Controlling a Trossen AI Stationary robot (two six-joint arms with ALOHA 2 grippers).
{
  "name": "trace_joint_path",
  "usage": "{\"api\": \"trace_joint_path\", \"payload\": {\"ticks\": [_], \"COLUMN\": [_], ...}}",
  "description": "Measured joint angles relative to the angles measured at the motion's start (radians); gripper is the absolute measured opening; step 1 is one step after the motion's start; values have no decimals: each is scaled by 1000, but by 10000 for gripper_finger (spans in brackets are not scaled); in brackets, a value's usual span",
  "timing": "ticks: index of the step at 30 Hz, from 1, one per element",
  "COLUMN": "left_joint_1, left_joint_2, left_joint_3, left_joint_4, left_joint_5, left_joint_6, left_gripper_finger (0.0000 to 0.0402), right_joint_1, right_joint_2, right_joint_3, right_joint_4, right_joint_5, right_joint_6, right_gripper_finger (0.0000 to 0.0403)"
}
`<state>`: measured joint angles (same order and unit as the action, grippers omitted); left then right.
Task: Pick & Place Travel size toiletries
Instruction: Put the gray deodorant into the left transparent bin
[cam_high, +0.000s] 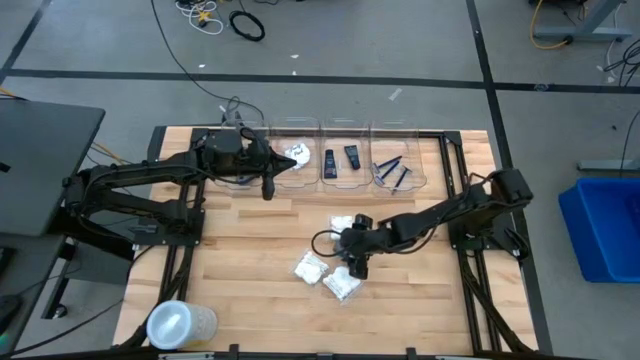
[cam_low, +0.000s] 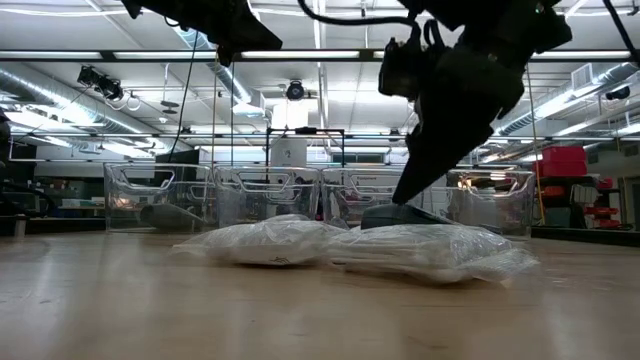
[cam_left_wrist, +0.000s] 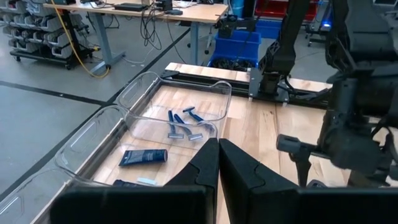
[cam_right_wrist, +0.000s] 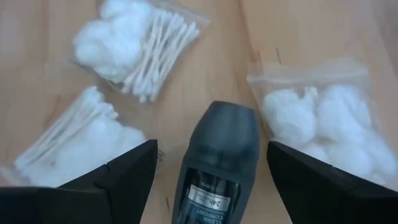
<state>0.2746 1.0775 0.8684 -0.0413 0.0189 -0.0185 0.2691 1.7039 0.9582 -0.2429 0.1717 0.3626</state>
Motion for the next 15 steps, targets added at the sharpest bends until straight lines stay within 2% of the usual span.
{"api": "trace_joint_path", "payload": {"ticks": [7,15], "left_joint_1": [0,0], "left_joint_2": [0,0], "left_joint_3": [0,0], "left_joint_4": [-1,-9], "left_joint_5": [0,0], "left_joint_6": [0,0], "left_gripper_finger": [20,20], "right_joint_1": [0,0], "right_joint_2": [52,89], "right_joint_3": [0,0], "right_joint_4": [-7,0], "right_joint_5": [-4,-26], "right_joint_6": [25,26], "right_gripper_finger": [313,295]}}
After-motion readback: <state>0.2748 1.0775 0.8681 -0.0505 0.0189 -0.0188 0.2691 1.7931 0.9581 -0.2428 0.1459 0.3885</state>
